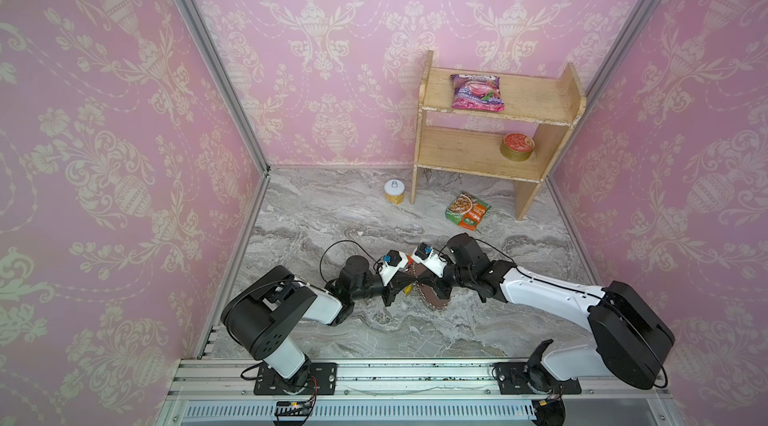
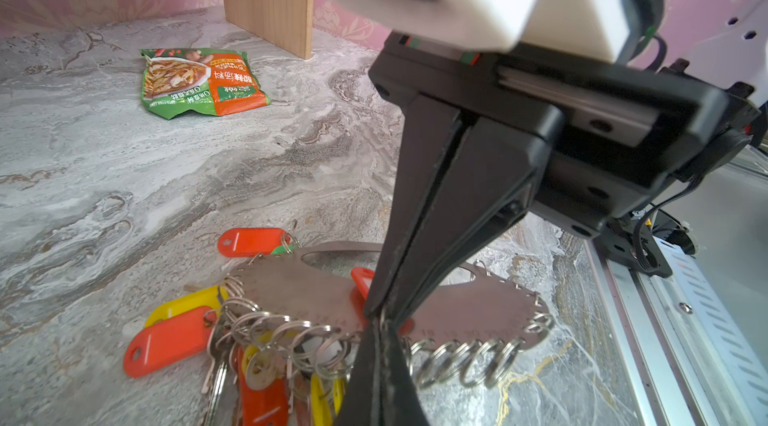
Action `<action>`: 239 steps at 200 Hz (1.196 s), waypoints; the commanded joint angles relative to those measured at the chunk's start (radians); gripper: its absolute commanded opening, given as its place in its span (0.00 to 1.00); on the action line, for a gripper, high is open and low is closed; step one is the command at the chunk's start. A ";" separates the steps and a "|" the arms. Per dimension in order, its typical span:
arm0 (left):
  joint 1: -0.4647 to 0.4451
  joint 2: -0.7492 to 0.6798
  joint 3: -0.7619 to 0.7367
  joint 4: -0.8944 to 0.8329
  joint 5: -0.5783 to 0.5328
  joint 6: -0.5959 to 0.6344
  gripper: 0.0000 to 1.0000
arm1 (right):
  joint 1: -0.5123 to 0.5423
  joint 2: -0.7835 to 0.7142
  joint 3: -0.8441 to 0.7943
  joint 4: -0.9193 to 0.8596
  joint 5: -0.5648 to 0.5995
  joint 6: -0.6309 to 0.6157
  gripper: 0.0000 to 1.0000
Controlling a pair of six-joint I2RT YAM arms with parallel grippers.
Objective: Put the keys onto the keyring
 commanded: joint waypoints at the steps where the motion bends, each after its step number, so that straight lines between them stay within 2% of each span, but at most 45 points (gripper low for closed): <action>1: 0.005 -0.025 0.018 -0.019 0.018 0.040 0.00 | 0.001 -0.018 0.025 -0.012 0.005 0.020 0.15; 42: 0.022 -0.026 -0.008 0.095 -0.007 0.008 0.00 | -0.048 -0.074 -0.011 -0.018 0.008 0.064 0.24; 82: 0.037 0.019 -0.008 0.218 0.010 -0.048 0.00 | -0.063 -0.081 -0.006 -0.022 -0.024 0.056 0.24; 128: 0.039 0.048 -0.006 0.270 0.022 -0.070 0.00 | -0.064 -0.057 0.000 -0.005 -0.060 0.062 0.24; 139: 0.040 0.053 -0.007 0.277 0.017 -0.072 0.00 | -0.063 -0.051 0.002 0.000 -0.065 0.064 0.22; 154: 0.041 0.058 -0.008 0.295 0.008 -0.080 0.00 | -0.063 -0.040 0.004 -0.002 -0.079 0.064 0.09; 175: 0.044 0.075 -0.008 0.338 -0.005 -0.098 0.00 | -0.064 -0.031 -0.005 0.006 -0.091 0.082 0.00; 239: 0.044 0.087 0.009 0.362 -0.041 -0.118 0.00 | 0.015 -0.043 -0.085 0.169 -0.029 0.235 0.00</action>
